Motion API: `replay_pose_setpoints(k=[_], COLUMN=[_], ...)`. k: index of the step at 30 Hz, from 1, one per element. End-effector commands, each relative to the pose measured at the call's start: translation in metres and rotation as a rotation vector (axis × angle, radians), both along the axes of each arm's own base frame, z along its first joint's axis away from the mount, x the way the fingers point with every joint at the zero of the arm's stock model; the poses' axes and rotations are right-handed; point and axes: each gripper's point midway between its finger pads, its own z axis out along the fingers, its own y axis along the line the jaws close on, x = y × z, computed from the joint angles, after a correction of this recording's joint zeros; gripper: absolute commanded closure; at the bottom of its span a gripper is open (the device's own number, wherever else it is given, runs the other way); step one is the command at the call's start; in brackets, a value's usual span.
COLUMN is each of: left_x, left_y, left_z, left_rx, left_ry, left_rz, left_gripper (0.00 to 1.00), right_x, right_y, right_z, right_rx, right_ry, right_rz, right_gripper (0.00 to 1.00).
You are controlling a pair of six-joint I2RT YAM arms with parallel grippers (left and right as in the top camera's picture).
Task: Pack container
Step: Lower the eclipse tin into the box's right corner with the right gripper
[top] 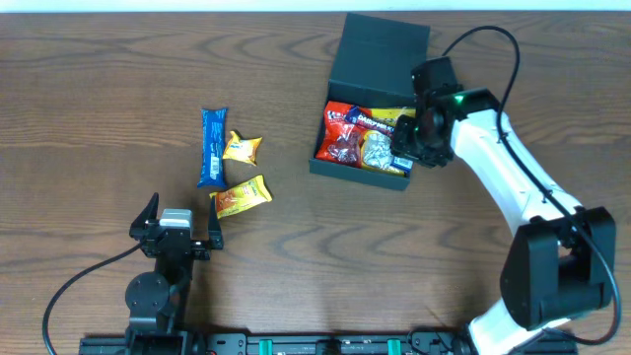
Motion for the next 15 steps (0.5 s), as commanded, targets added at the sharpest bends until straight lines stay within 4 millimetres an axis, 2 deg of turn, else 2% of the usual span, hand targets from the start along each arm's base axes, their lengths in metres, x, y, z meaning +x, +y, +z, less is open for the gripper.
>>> replay_pose_setpoints(k=[1, 5, 15], left_x=[-0.001, -0.001, -0.001], left_y=[0.004, 0.004, 0.004], left_z=[-0.019, -0.019, -0.019], left_rx=[0.001, 0.002, 0.001], left_ry=[0.058, 0.058, 0.058], left_rz=[0.022, 0.022, 0.022], left_gripper=[0.05, 0.05, 0.05], right_x=[0.005, 0.004, 0.009], right_y=[0.002, 0.004, -0.006], right_z=[0.003, 0.003, 0.004], right_rx=[-0.063, -0.077, -0.144], right_ry=[-0.029, -0.033, -0.061], right_rz=[-0.017, -0.007, 0.032], right_gripper=[0.79, 0.78, 0.75])
